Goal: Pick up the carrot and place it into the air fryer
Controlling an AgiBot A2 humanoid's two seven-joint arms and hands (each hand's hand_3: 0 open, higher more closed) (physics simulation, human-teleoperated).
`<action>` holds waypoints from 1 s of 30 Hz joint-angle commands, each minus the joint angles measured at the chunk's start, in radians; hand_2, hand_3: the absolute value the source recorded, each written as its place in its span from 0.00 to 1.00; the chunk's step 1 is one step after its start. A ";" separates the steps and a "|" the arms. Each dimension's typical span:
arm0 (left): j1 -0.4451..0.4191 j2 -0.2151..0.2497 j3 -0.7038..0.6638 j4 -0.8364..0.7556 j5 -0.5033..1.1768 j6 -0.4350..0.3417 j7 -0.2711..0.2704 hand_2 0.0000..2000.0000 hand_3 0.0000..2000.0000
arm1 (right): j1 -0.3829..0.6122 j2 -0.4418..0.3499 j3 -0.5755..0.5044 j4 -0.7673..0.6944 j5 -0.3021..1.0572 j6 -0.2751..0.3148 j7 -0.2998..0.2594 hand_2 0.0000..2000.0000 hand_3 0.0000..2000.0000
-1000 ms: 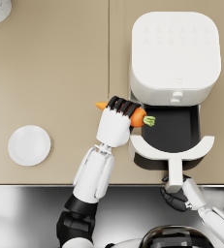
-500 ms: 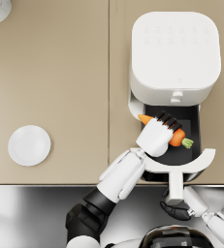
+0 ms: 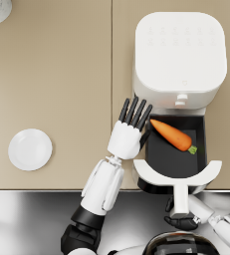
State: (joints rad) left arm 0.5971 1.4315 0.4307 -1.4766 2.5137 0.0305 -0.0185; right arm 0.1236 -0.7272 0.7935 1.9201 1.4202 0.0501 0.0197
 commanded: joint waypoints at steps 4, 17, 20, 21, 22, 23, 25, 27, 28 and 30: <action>-0.025 -0.010 -0.337 0.011 0.001 -0.023 0.014 0.00 0.00 | 0.132 -0.473 0.069 -0.034 -0.004 0.019 -0.003 1.00 1.00; -0.014 -0.016 -0.476 0.006 0.001 -0.031 0.019 0.00 0.00 | 0.477 -0.501 0.068 -0.349 0.004 0.133 -0.010 1.00 1.00; 0.029 -0.018 -0.509 0.019 0.001 -0.031 0.019 0.00 0.00 | 0.551 -0.524 0.070 -0.455 0.007 0.155 -0.011 1.00 1.00; 0.029 -0.018 -0.513 0.020 0.001 -0.031 0.019 0.00 0.00 | 0.572 -0.531 0.071 -0.481 0.007 0.165 -0.012 1.00 1.00; 0.035 -0.019 -0.515 0.025 0.001 -0.031 0.019 0.00 0.00 | 0.592 -0.538 0.072 -0.514 0.008 0.172 -0.013 1.00 1.00; 0.037 -0.020 -0.521 0.034 0.001 -0.031 0.019 0.00 0.00 | 0.612 -0.549 0.073 -0.552 0.008 0.180 -0.014 1.00 1.00; 0.046 -0.021 -0.518 0.045 0.001 -0.031 0.019 0.00 0.00 | 0.652 -0.570 0.074 -0.618 0.009 0.201 -0.015 1.00 1.00; 0.020 -0.021 -0.513 0.041 0.001 -0.031 0.019 0.00 0.00 | 0.684 -0.590 0.076 -0.689 0.009 0.227 -0.015 1.00 1.00; 0.048 -0.022 -0.516 0.051 0.001 -0.031 0.019 0.00 0.00 | 0.710 -0.605 0.076 -0.734 0.009 0.235 -0.014 1.00 1.00; 0.050 -0.022 -0.507 0.055 0.000 -0.031 0.019 0.00 0.00 | 0.747 -0.626 0.076 -0.796 0.008 0.233 -0.011 1.00 1.00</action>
State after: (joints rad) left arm 0.6244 1.4095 -0.0800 -1.4225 2.5143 -0.0006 0.0003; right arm 0.7586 -1.0957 0.8750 1.1432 1.4286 0.2679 0.0115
